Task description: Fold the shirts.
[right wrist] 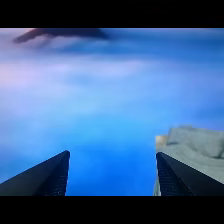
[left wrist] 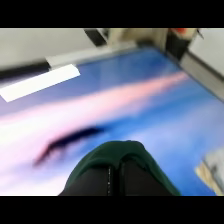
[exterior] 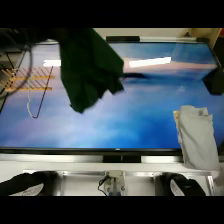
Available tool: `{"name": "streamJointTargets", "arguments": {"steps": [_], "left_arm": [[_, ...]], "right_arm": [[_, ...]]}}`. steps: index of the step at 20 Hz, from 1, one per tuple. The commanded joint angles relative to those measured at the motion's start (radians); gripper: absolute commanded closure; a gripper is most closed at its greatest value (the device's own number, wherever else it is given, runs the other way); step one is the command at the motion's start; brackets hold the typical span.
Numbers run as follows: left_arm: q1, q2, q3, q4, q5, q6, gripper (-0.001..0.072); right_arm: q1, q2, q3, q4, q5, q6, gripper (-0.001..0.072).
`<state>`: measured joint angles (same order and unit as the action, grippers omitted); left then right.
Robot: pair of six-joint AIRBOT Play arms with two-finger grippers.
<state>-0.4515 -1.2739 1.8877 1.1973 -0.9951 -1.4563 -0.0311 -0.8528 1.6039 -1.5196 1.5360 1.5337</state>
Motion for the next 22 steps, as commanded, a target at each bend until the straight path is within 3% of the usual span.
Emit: {"name": "streamJointTargets", "arguments": {"steps": [1, 5, 6, 7, 8, 13, 15, 18, 22], "left_arm": [[-0.127, 0.002, -0.217, -0.001, -0.037, -0.048, 0.0674], [-0.241, -0.154, -0.447, -0.002, 0.105, -0.179, 0.0669], [-0.254, -0.203, -0.442, -0.007, 0.087, -0.209, 0.0517], [-0.254, -0.238, -0.425, -0.025, 0.044, -0.223, 0.0080], [-0.240, -0.252, -0.398, -0.014, -0.021, -0.218, -0.0013], [0.005, -0.155, -0.303, 0.239, -0.409, -0.191, -0.0013], [0.122, -0.110, -0.373, 0.216, -0.480, -0.188, -0.0013], [0.211, -0.080, -0.602, 0.147, -0.462, -0.188, -0.0013], [0.208, -0.080, -0.880, -0.008, -0.242, -0.188, -0.0013]], "right_arm": [[0.001, 0.101, -0.137, -0.020, 0.134, 0.032, 0.0065], [0.002, 0.091, -0.462, 0.082, 0.038, 0.034, 0.0064], [0.002, 0.072, -0.513, 0.129, -0.004, 0.034, 0.0064], [0.002, 0.047, -0.542, 0.169, -0.036, 0.035, 0.0064], [0.002, 0.017, -0.557, 0.198, -0.063, 0.034, 0.0064], [0.002, -0.161, -0.557, 0.222, -0.138, 0.006, 0.0064], [0.002, -0.247, -0.557, 0.245, -0.185, -0.002, 0.0063], [0.002, -0.385, -0.557, 0.329, -0.293, -0.011, 0.0063], [0.002, -0.542, -0.557, 0.506, -0.378, -0.080, 0.0063]]}}
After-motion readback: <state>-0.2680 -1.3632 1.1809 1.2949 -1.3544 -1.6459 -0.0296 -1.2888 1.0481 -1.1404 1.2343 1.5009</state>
